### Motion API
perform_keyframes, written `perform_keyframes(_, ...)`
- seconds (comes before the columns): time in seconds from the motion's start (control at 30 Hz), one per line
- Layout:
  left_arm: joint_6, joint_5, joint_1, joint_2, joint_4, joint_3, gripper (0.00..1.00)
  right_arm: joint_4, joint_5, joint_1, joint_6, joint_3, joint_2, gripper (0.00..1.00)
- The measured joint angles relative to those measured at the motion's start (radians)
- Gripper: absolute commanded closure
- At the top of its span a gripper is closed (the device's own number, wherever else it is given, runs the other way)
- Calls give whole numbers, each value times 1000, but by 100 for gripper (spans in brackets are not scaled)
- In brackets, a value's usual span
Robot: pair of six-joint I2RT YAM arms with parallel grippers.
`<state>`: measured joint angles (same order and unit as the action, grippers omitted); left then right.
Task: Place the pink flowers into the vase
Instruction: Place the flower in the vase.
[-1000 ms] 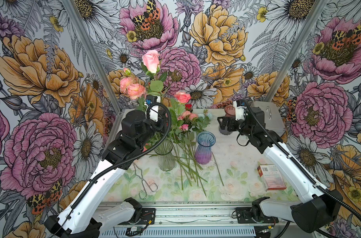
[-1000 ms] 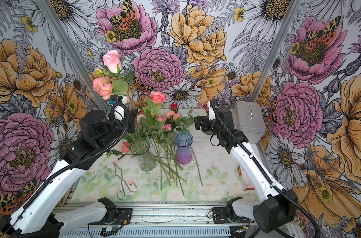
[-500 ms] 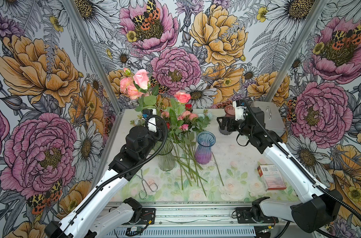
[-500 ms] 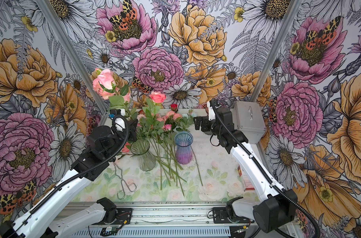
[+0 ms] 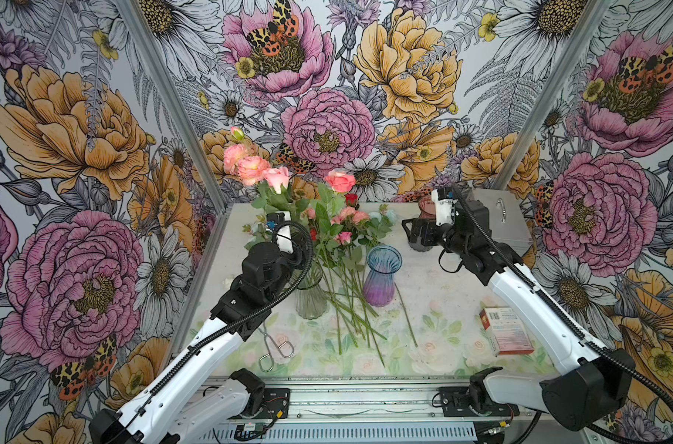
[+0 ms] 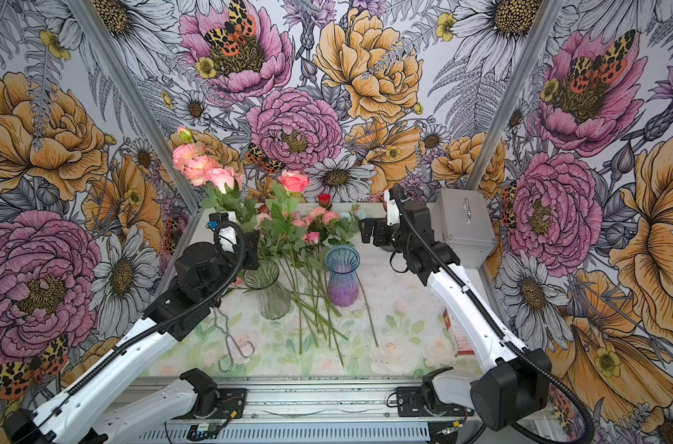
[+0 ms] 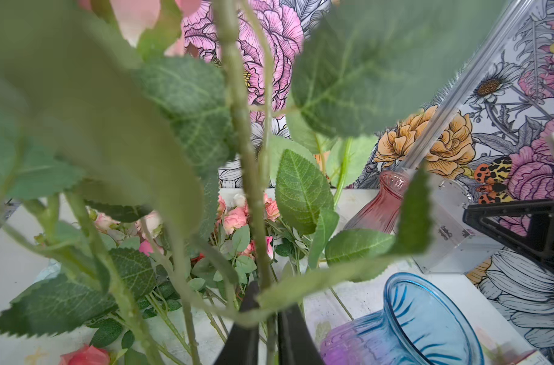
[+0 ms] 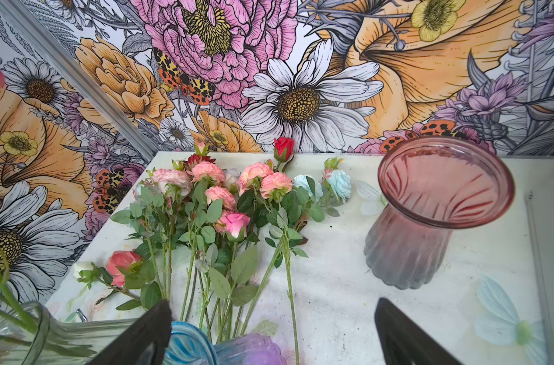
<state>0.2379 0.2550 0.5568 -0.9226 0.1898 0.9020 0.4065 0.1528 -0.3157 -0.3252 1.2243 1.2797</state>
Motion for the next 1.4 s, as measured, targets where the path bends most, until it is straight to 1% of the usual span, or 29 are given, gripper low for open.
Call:
perform_keyframes(0.23, 37, 0, -1, -5, 3, -44, 85, -1, 1, -8, 0, 0, 6, 1)
perform_keyframes(0.33, 46, 0, -1, -4, 0, -44, 81, -6, 2, -8, 0, 0, 6, 1)
perform_keyframes(0.43, 53, 0, -1, -5, 0, -44, 74, -7, 2, -8, 0, 0, 6, 1)
perform_keyframes(0.6, 51, 0, -1, -9, 6, -44, 54, -8, 4, -13, 0, -4, 6, 1)
perform_keyframes(0.7, 50, 0, -1, -8, 19, -41, 46, -7, 14, -19, 1, -5, 5, 1)
perform_keyframes(0.8, 49, 0, 0, -3, 37, -32, 42, -7, 22, -27, 3, -6, 4, 1)
perform_keyframes(0.9, 49, -1, 3, 8, 53, -23, 36, -8, 29, -37, 4, -6, 2, 1)
perform_keyframes(1.0, 47, -1, 11, 16, 63, -14, 29, -8, 33, -60, 12, -6, -4, 1)
perform_keyframes(1.07, 46, -5, 17, 21, 74, -13, 21, -8, 36, -86, 21, -6, -8, 1)
perform_keyframes(1.13, 44, -7, 20, 26, 87, -13, 15, -8, 38, -116, 34, -6, -11, 1)
perform_keyframes(1.2, 43, -8, 22, 36, 99, -13, 12, -7, 44, -138, 40, -5, -11, 1)
perform_keyframes(1.4, 24, -9, 22, 64, 140, 30, 7, -8, 47, -199, 57, 37, 3, 1)
